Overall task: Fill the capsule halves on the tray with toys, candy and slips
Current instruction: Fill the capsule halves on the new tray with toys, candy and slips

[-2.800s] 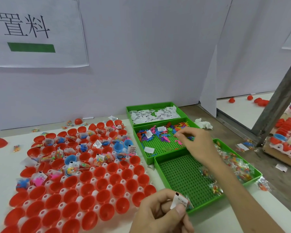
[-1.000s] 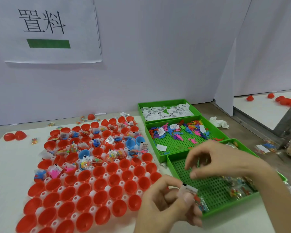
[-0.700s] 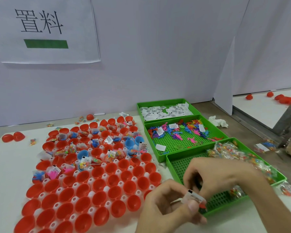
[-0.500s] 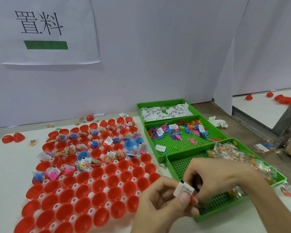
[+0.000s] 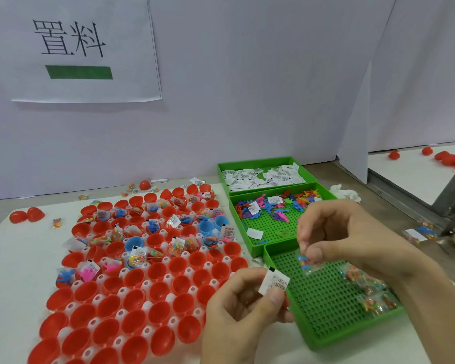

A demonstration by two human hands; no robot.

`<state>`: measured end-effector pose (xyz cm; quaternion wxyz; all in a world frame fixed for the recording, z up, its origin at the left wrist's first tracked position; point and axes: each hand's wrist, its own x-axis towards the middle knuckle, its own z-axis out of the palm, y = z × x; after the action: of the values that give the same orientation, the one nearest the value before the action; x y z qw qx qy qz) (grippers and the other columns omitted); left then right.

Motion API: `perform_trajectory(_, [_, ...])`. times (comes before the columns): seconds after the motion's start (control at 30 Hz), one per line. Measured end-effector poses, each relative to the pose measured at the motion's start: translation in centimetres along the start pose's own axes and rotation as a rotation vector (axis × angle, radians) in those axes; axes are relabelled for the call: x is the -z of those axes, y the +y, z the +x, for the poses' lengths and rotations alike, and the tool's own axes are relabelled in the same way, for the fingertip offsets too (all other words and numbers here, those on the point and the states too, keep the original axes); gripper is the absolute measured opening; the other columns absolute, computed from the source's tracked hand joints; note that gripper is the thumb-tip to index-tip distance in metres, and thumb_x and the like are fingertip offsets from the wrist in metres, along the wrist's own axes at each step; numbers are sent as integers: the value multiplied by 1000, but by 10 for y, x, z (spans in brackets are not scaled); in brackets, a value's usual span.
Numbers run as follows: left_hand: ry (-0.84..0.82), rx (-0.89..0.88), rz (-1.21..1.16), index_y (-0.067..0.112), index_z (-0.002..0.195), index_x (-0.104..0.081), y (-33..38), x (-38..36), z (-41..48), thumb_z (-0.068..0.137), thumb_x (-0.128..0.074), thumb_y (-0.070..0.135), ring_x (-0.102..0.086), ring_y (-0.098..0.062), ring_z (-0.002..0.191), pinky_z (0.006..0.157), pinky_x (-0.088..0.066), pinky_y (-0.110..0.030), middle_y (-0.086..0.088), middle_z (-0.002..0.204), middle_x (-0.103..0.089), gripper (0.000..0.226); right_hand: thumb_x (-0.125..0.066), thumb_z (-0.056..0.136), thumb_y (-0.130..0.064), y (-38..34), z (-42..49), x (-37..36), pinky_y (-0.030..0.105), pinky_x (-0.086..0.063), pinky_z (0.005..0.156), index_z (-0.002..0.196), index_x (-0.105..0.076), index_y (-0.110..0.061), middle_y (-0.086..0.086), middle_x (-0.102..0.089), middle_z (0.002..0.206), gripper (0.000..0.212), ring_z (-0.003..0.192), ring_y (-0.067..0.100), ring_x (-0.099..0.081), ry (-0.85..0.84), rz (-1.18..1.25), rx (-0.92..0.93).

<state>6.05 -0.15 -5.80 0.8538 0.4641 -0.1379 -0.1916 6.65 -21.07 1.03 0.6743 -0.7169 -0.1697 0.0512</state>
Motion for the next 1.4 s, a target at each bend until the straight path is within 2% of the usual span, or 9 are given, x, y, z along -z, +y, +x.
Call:
perform_trajectory(0.1, [56, -57, 94, 2, 83, -74, -2, 3, 0, 53, -82, 22, -63, -28, 53, 55, -53, -30, -23, 66, -67, 37, -90, 70, -14, -2, 3, -12, 23, -55, 59, 82, -72, -15, 8, -69, 76, 22, 65, 15, -66, -73, 96, 19])
perform_trajectory(0.33, [140, -135, 246, 13, 78, -79, 2, 2, -2, 58, -81, 2, -67, -25, 51, 54, -55, -26, -20, 71, -71, 23, -86, 75, -6, 3, 11, -32, 27, -55, 67, 85, -72, -18, 7, -72, 81, 21, 72, 21, -67, 0, -200, -31])
perform_trajectory(0.5, [105, -143, 307, 17, 92, -78, 8, -2, -7, 59, -74, 6, -70, -22, 57, 59, -56, -23, -16, 74, -74, 34, -86, 75, -5, -2, 10, -33, 27, -57, 68, 87, -72, -17, 10, -73, 85, 21, 75, 22, -70, 31, -241, -42])
perform_trajectory(0.63, [86, -159, 313, 27, 87, -80, 12, -7, -8, 62, -72, 7, -70, -19, 58, 60, -55, -20, -14, 76, -75, 33, -85, 74, -5, -3, 10, -30, 29, -57, 69, 88, -72, -15, 13, -74, 87, 21, 77, 23, -71, 60, -216, -24])
perform_trajectory(0.77, [88, -150, 276, 25, 82, -81, 14, -11, -9, 58, -72, 5, -69, -22, 55, 57, -54, -19, -17, 74, -74, 33, -86, 72, -7, -6, 6, -23, 24, -56, 68, 87, -73, -16, 14, -74, 84, 23, 77, 20, -71, 95, -97, 5])
perform_trajectory(1.0, [114, -165, 331, 13, 89, -76, 12, -8, -9, 58, -86, -4, -69, -30, 53, 53, -55, -25, -22, 68, -69, 37, -90, 70, -12, -7, 5, -28, 26, -56, 68, 89, -72, -13, 10, -71, 83, 27, 77, 19, -69, -38, -33, -40])
perform_trajectory(1.1, [161, -206, 337, 13, 80, -74, 8, -8, -9, 53, -80, 3, -68, -32, 51, 54, -54, -28, -23, 68, -68, 29, -87, 72, -5, -3, 8, -31, 28, -56, 69, 89, -73, -17, 11, -71, 83, 25, 77, 21, -68, -20, -173, -77])
perform_trajectory(1.2, [184, -218, 382, 29, 75, -77, 4, -6, -13, 53, -82, 5, -70, -30, 56, 57, -57, -30, -23, 72, -68, 33, -86, 74, -3, -4, 9, -32, 28, -55, 70, 90, -73, -17, 13, -71, 85, 25, 77, 21, -68, -37, -210, -79])
perform_trajectory(1.4, [133, -387, 548, 39, 86, -79, 4, -3, -15, 57, -84, 17, -74, -22, 68, 65, -61, -28, -7, 79, -76, 38, -84, 75, -3, -6, 7, -31, 30, -56, 72, 96, -73, -17, 8, -73, 93, 28, 77, 19, -67, -97, -163, -122])
